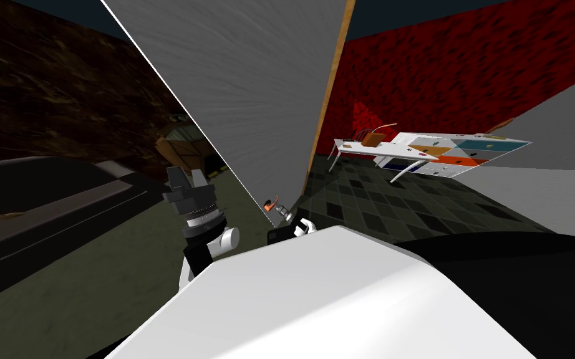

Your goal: Push the door open

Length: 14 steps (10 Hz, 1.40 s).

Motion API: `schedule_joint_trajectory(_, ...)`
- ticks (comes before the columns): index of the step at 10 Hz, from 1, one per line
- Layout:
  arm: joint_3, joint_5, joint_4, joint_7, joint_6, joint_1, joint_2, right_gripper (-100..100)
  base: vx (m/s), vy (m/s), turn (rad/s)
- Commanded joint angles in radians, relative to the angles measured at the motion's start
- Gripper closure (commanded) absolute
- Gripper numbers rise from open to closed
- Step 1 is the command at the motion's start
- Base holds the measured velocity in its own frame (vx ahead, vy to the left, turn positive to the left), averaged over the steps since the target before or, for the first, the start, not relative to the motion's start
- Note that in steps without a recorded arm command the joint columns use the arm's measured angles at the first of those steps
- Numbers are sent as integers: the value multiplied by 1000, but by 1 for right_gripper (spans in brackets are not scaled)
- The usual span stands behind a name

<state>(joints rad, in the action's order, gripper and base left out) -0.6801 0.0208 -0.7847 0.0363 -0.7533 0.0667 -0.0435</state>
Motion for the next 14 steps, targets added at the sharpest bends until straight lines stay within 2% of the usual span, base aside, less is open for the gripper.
schedule_joint_trajectory(1,5,1,4,-2,-2,3,10,-100,171,146,28)
schedule_joint_trajectory(2,3,0,-1,-1,0,0,5,-100,62,71,-3)
schedule_joint_trajectory(3,3,0,-1,-1,0,0,5,100,-3,-10,-2)
schedule_joint_trajectory(8,3,0,-1,-1,0,0,5,100,-13,-14,4)
schedule_joint_trajectory(14,75,19,12,-18,-2,10,-11,100,97,157,-37)
